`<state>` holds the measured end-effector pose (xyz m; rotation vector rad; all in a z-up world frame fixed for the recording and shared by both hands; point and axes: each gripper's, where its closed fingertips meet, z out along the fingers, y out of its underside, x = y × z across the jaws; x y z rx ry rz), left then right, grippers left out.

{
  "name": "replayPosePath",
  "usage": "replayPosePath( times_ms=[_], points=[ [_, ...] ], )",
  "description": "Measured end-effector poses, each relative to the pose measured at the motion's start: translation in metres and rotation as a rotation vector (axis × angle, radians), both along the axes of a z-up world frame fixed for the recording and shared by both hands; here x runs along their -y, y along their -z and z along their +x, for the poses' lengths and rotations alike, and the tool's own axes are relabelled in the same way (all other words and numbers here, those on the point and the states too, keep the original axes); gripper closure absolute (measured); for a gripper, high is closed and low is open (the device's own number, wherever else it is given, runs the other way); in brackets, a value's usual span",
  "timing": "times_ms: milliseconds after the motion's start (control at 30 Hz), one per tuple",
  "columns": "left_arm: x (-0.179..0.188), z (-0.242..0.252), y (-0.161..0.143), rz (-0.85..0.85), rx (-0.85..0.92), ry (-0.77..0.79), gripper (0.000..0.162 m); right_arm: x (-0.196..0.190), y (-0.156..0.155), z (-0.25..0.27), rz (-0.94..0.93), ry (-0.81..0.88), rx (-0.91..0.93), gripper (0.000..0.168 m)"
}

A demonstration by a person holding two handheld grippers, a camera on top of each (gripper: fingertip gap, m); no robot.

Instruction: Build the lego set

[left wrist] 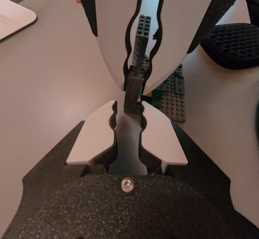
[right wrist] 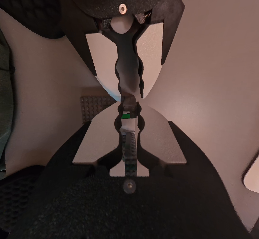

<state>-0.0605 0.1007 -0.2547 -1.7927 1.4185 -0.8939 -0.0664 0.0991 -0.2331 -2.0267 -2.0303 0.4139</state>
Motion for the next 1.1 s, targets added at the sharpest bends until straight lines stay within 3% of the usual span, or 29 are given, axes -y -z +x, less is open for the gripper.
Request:
replayPosePath(
  times_ms=[333,733,1100],
  points=[
    [0.0,0.005,-0.004,-0.033,0.03,0.016,0.144,0.0,-0.008,-0.003,-0.035,0.015,-0.069,0.147],
    [-0.001,0.003,-0.002,-0.029,0.013,-0.008,0.145,-0.003,-0.018,0.005,0.002,0.007,-0.103,0.146],
    [0.002,0.004,-0.001,-0.027,0.002,0.001,0.144,-0.005,-0.015,0.005,0.037,-0.081,-0.09,0.16]
  ],
)
